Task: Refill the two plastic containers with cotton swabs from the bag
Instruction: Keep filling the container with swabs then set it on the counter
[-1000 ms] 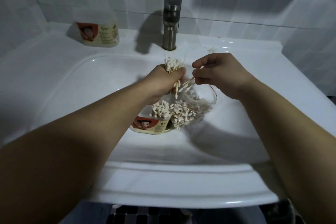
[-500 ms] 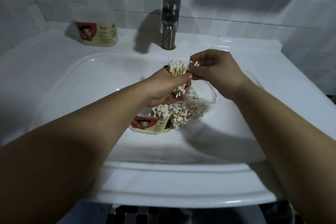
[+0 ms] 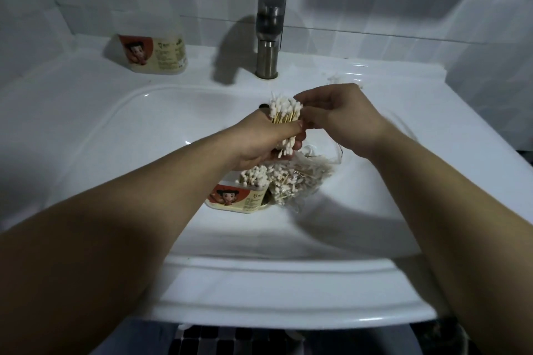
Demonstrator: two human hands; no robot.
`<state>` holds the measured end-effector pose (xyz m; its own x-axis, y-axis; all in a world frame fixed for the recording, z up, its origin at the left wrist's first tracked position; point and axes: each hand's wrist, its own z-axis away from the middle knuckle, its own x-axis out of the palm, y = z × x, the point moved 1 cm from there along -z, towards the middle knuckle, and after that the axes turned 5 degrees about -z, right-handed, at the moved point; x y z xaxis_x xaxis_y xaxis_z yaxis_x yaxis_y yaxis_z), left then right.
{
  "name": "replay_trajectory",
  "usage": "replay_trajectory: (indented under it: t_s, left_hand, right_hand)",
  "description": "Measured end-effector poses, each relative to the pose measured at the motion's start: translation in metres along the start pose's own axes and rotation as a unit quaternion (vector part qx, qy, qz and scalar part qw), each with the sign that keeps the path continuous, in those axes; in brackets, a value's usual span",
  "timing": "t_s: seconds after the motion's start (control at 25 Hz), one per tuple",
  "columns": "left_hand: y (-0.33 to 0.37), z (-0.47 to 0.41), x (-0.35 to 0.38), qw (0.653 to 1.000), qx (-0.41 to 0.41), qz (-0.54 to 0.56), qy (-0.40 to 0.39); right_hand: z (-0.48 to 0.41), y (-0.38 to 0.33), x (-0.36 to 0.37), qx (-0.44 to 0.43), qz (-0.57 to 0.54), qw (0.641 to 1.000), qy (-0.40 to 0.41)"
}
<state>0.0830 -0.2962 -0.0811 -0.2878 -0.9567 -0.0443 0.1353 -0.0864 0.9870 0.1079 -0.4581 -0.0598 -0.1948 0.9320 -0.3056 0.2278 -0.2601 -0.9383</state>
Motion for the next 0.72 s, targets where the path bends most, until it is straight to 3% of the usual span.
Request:
replay_trajectory:
  t_s: [0.16, 0.4, 0.6, 0.72]
  left_hand:
    - [0.001, -0.003, -0.002, 0.999, -0.012, 0.034, 0.023]
    - [-0.001, -0.006, -0.006, 0.998, -0.014, 0.029, 0.049]
    - [0.003, -0.003, -0.005, 0.996, -0.032, 0.081, 0.021]
    - [0.005, -0.002, -0.006, 0.995, -0.054, 0.089, 0.009]
  right_hand:
    - [0.002, -0.001, 0.004, 0.013, -0.033, 0.997, -0.072]
    - [0.006, 0.004, 0.010, 0.002, 0.155, 0.976, -0.153]
    - [0.001, 0.008, 0.008, -0.052, 0.224, 0.969, -0.095]
    - [0.003, 0.003, 0.010, -0.047, 0.190, 0.979, -0.065]
